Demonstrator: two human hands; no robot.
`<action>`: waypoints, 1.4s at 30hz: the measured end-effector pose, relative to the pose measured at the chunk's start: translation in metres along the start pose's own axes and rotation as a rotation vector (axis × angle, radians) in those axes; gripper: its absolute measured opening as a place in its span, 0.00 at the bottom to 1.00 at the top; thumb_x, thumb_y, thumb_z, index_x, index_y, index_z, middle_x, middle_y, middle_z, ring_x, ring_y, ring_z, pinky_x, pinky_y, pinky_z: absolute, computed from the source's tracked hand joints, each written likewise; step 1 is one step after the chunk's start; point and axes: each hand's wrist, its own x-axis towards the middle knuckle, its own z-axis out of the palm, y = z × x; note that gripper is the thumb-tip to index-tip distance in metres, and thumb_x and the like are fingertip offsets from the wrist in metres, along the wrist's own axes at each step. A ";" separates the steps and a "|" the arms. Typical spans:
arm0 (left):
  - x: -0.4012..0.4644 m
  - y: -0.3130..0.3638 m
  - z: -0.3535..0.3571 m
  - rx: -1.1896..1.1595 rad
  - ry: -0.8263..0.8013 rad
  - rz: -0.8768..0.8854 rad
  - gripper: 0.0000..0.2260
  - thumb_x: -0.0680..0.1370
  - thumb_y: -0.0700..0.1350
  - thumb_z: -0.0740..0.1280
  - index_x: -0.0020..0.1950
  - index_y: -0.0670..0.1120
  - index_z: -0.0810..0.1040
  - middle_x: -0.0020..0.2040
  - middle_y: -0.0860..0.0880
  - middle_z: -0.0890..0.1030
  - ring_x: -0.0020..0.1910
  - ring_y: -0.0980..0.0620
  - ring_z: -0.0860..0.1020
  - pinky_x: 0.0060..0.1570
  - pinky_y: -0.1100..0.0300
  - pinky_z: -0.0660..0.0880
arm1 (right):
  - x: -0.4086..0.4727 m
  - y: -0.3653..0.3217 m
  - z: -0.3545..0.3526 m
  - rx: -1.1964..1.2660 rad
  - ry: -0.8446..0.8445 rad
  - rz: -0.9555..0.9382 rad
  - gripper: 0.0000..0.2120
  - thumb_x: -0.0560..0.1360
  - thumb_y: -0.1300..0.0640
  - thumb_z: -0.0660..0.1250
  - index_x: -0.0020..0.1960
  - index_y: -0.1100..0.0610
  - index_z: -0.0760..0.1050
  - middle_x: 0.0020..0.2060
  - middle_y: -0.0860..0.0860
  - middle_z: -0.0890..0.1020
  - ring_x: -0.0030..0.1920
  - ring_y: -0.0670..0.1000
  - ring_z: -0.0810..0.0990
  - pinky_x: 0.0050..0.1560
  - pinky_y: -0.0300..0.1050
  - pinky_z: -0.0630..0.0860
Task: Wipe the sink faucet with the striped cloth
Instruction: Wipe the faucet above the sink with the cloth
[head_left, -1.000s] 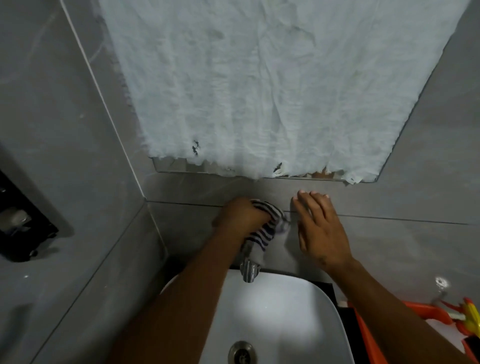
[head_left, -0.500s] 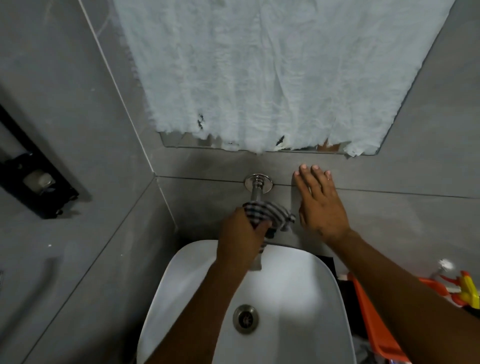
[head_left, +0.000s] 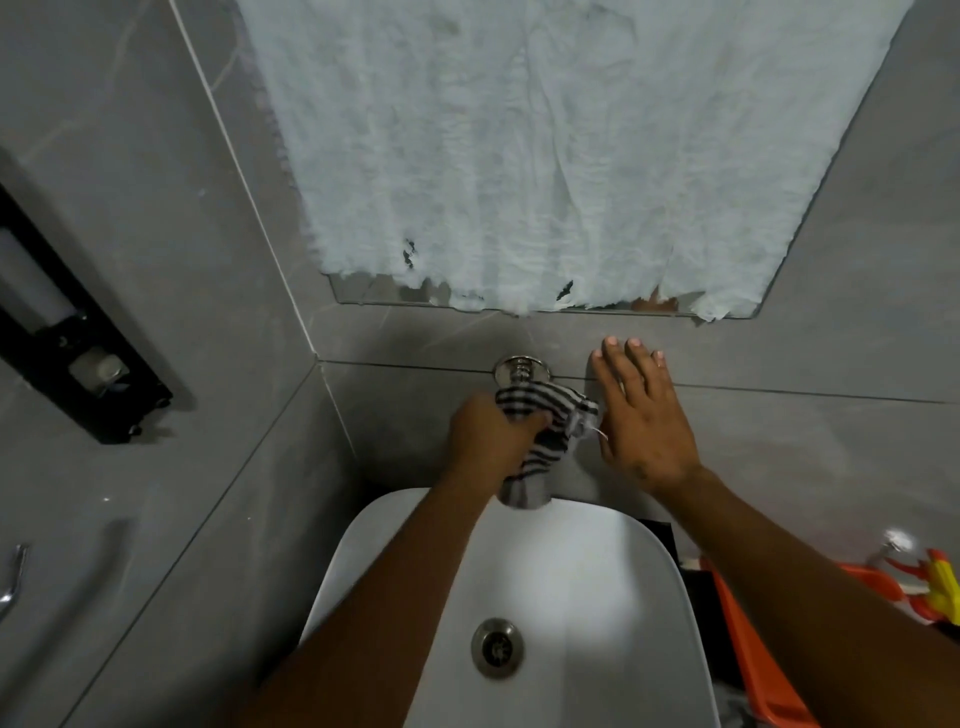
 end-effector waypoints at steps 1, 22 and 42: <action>0.015 0.012 0.000 0.053 0.017 -0.027 0.19 0.71 0.53 0.74 0.54 0.40 0.81 0.46 0.44 0.85 0.44 0.47 0.83 0.36 0.62 0.77 | 0.000 0.001 0.000 -0.002 0.004 0.001 0.41 0.70 0.58 0.66 0.79 0.60 0.54 0.79 0.58 0.57 0.79 0.61 0.51 0.79 0.58 0.43; 0.001 0.001 0.027 0.403 0.063 0.045 0.34 0.75 0.53 0.68 0.74 0.38 0.60 0.70 0.38 0.71 0.67 0.41 0.74 0.71 0.42 0.66 | -0.001 0.007 0.008 -0.063 0.056 -0.044 0.41 0.69 0.59 0.63 0.80 0.59 0.51 0.79 0.58 0.54 0.79 0.62 0.50 0.79 0.60 0.45; 0.065 0.004 -0.003 -0.438 -0.391 -0.287 0.21 0.73 0.49 0.73 0.62 0.39 0.79 0.50 0.43 0.87 0.48 0.45 0.85 0.46 0.54 0.83 | 0.004 0.017 0.047 -0.120 0.189 -0.101 0.39 0.78 0.45 0.61 0.79 0.60 0.44 0.78 0.55 0.33 0.78 0.59 0.33 0.76 0.63 0.41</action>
